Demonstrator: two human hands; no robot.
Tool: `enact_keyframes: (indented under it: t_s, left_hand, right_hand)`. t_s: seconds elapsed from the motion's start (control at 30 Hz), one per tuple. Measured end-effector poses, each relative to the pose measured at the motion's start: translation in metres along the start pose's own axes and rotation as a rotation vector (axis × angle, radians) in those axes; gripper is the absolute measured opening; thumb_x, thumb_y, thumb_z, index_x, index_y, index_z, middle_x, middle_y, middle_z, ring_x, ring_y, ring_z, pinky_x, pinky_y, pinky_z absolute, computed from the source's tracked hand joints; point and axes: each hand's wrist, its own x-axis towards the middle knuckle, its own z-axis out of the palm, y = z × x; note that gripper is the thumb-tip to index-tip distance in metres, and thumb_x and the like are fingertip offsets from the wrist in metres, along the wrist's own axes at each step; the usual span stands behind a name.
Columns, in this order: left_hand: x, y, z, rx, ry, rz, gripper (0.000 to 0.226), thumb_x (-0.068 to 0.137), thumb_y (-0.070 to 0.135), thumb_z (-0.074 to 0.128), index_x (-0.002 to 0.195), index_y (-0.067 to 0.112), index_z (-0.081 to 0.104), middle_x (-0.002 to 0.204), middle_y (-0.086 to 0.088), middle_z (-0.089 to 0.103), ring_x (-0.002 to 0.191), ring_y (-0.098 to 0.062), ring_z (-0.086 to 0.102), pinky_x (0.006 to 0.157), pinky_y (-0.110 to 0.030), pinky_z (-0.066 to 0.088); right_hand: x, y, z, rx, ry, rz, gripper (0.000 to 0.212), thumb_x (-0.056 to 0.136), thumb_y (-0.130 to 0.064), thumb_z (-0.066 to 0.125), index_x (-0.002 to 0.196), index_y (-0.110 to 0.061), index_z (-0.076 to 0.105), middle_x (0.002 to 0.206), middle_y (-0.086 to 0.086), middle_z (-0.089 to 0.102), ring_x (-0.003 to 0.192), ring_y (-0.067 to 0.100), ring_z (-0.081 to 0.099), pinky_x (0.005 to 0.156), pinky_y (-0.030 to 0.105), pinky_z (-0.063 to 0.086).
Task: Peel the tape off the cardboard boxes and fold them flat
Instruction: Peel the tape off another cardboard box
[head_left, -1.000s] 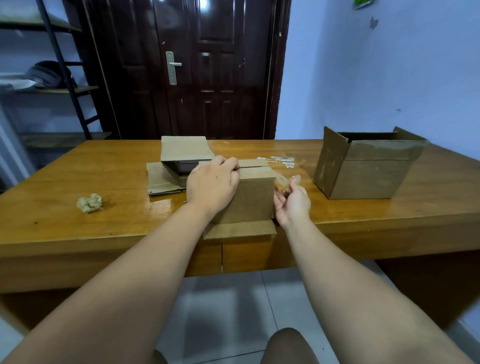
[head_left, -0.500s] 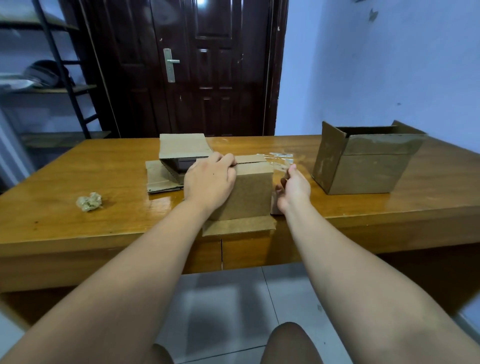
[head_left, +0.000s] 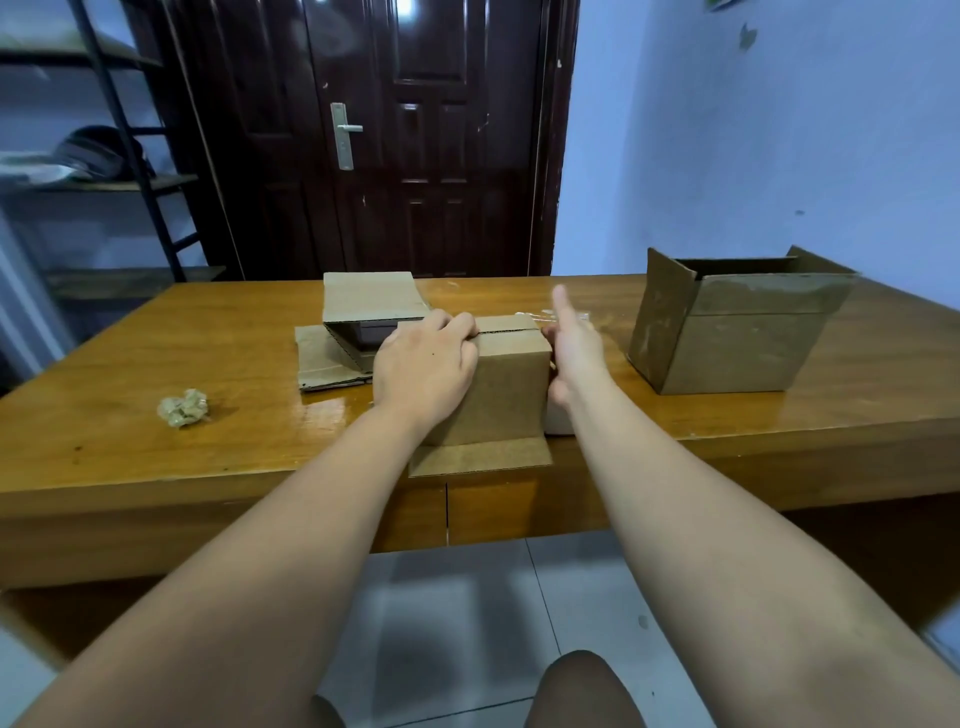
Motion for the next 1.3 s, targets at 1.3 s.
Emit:
enact_keyframes:
  t_s: [1.3]
  left_hand:
    - [0.001, 0.004, -0.003, 0.007, 0.025, -0.03, 0.031, 0.097, 0.026, 0.042, 0.115, 0.016, 0.064, 0.105, -0.001, 0.064, 0.093, -0.022, 0.061, 0.081, -0.033, 0.05]
  right_hand:
    - [-0.031, -0.009, 0.064, -1.094, 0.009, -0.584, 0.064, 0.098, -0.058, 0.016, 0.084, -0.015, 0.061, 0.087, 0.003, 0.058, 0.08, 0.023, 0.05, 0.069, 0.034, 0.035]
